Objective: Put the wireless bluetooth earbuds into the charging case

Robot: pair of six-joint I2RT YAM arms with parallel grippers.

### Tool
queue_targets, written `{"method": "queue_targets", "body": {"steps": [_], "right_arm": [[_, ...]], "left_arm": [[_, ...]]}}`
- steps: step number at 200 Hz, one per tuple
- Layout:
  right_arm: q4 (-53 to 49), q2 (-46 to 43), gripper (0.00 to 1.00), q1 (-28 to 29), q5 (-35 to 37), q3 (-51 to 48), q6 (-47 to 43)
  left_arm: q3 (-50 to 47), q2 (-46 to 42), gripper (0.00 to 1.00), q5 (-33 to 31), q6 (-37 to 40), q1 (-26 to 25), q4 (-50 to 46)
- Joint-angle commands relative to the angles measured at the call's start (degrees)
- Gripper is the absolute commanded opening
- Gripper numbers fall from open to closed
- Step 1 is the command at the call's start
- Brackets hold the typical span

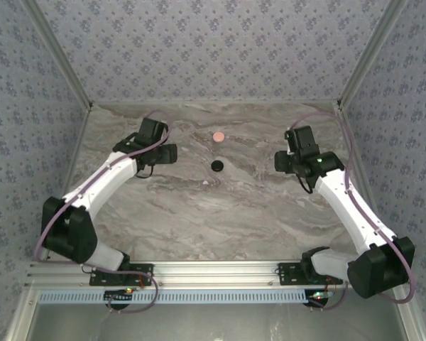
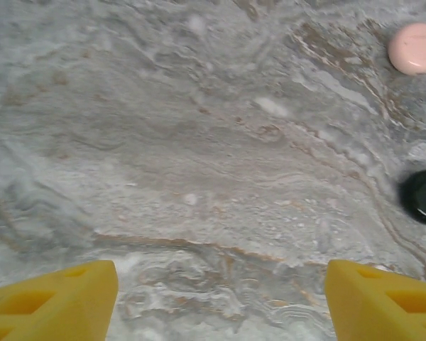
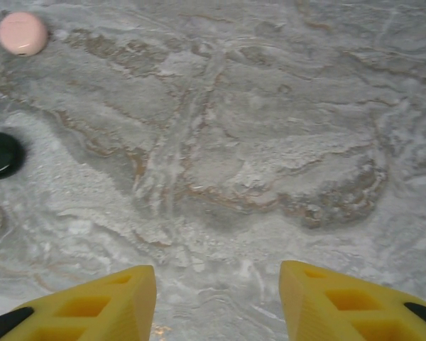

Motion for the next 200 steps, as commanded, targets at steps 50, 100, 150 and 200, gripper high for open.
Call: {"method": "queue_targets", "body": {"steps": [50,100,150,200], "right_arm": [[5.7,-3.62,0.66,-5.03,5.37,-6.96,1.34],[15.46,-5.02,0.73,-9.19,5.47,-14.99,1.02],[26.72,-5.91,0.73,-14.19,0.36,-22.75,-1.06],[42.66,-6.02,0.76,-17.01,-2.57,-31.85,-5.69]], "left_arm": [[-11.09,-14.48,0.89,-11.7,1.77,3.41,4.04],[-19.39,-17.42,0.99,-20.94,5.72,5.15,10.89],[-28.79,-18.74,0.99,-21.66,15.14,6.04,25.07],[-37.94,-19.49,0.99,-13.33,19.2,10.91,40.34]]}}
